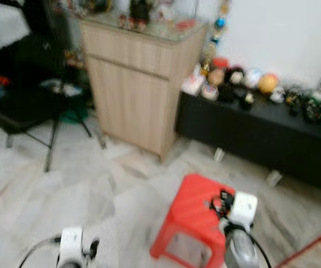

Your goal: Hang keys on a hook

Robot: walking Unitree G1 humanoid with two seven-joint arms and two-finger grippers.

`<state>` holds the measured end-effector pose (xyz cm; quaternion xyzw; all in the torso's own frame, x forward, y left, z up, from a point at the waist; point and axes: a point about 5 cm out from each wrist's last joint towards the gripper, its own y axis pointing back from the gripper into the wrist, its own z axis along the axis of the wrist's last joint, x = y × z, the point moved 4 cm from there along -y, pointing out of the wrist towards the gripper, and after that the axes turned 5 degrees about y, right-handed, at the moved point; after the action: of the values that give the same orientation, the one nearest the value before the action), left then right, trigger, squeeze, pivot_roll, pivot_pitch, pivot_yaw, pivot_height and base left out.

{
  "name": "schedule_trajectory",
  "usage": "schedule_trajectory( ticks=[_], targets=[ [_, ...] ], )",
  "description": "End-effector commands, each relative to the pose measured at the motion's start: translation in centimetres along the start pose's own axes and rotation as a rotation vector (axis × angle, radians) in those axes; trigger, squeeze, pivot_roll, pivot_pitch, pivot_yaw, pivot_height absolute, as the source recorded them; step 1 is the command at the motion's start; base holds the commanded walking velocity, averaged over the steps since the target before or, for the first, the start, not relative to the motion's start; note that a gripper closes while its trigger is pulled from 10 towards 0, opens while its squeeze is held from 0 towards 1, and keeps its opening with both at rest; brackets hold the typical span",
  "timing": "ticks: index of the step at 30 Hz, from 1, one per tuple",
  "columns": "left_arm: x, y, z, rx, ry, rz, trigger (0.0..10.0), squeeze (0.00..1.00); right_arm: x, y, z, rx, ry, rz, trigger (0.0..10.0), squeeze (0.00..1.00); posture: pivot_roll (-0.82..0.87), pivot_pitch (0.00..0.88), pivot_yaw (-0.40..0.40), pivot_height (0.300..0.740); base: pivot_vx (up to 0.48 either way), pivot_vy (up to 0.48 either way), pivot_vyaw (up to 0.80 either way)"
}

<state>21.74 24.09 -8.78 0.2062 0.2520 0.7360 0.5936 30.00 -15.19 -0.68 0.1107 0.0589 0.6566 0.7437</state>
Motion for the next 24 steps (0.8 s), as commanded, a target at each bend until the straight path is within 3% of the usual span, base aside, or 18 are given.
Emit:
schedule_trajectory(
  ticks=[1, 16, 24],
  targets=[
    [-0.27, -0.19, 0.28, -0.002, 0.009, -0.007, 10.0, 0.0, -0.73, 0.21, -0.49, 0.021, -0.003, -0.026, 10.0, 0.0, 0.09, 0.0, -0.096, 0.74, -0.349, 0.0, 0.0],
    [-0.24, -0.26, 0.53, -0.011, 0.015, -0.009, 10.0, 0.0, -0.58, 0.09, -0.13, 0.01, -0.014, -0.024, 10.0, 0.0, 0.09, 0.001, -0.099, 0.74, -0.348, 0.0, 0.0],
    [-0.51, -0.4, 0.98, -0.028, 0.014, -0.017, 10.0, 0.0, -0.58, 0.0, 0.04, 0.004, -0.007, -0.023, 10.0, 0.0, 0.09, 0.001, -0.097, 0.74, -0.349, 0.0, -0.61]
  ],
)
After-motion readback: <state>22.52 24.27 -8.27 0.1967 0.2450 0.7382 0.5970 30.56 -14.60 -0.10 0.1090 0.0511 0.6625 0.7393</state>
